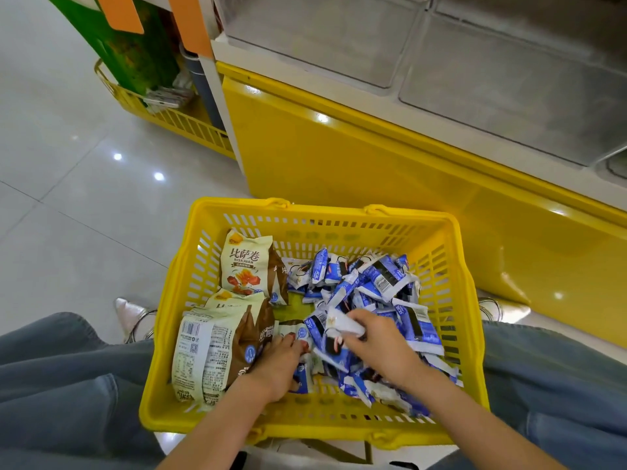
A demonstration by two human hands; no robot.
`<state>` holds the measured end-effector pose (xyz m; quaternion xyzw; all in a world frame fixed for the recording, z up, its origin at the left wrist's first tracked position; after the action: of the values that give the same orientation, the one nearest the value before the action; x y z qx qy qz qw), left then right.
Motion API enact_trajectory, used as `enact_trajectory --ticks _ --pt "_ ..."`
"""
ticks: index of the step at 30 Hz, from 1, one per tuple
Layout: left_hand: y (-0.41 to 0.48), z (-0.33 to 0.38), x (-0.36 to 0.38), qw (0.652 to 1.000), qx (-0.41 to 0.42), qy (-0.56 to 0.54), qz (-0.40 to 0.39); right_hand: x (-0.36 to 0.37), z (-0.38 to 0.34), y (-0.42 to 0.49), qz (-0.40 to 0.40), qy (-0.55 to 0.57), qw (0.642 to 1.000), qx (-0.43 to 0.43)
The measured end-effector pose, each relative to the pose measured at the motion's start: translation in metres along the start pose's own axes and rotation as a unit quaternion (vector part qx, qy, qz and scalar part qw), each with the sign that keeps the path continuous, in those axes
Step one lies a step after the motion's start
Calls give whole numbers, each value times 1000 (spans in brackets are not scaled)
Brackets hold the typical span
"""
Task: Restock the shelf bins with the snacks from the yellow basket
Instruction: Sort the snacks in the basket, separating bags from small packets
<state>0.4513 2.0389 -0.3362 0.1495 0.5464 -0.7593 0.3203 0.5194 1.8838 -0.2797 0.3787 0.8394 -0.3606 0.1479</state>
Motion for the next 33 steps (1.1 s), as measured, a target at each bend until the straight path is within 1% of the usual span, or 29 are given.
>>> enact_trajectory --ticks 3,5,7,9,11,13,15,17,19,20,21,22,23,24,26,28,30,33 --pt "-4 4 -4 999 14 -46 4 -41 -2 0 103 29 994 2" --pt "-8 9 -10 996 24 -80 13 -66 2 3 162 41 986 17" --pt "-13 17 -22 985 35 -157 53 -85 11 7 198 51 978 46" --pt "-16 28 -39 955 45 -268 118 -95 21 11 193 47 977 78" --pt "-13 40 -61 923 55 -334 182 -96 31 16 167 12 980 104" --pt "-1 50 -82 897 51 -381 217 -95 39 18 149 -39 981 120" --pt "17 61 -101 881 38 -411 230 -95 44 18 146 -64 979 129" --pt "36 73 -114 884 24 -416 212 -97 44 18 144 -71 978 132" --pt "51 83 -119 899 9 -413 147 -100 40 18 154 -86 977 122" --pt "55 87 -119 912 10 -394 113 -102 36 16 165 -102 975 109" --pt "56 90 -121 929 18 -357 97 -104 31 14 181 -117 972 90" --pt "53 90 -125 944 31 -313 102 -106 23 11 198 -126 970 66" --pt "46 88 -130 952 46 -273 127 -106 15 8 212 -128 968 38" --pt "35 84 -136 954 61 -241 168 -103 5 5 220 -124 967 7" --pt "5 69 -147 938 86 -194 274 -88 -14 2 202 -104 973 -43" --pt "-29 47 -157 909 93 -177 366 -58 -30 6 136 -70 986 -64" --pt "-56 18 -163 876 80 -185 437 -19 -41 14 53 -56 995 -70" --pt "-81 -34 -160 830 11 -188 524 37 -47 34 -41 -49 997 -48"
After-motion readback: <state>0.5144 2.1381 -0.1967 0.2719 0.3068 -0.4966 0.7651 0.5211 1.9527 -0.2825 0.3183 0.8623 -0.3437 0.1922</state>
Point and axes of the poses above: each hand's wrist, its own y-axis towards the middle knuckle, its own x-axis out of the palm, z = x × y, the point moved 4 cm from there along y, towards the middle knuckle
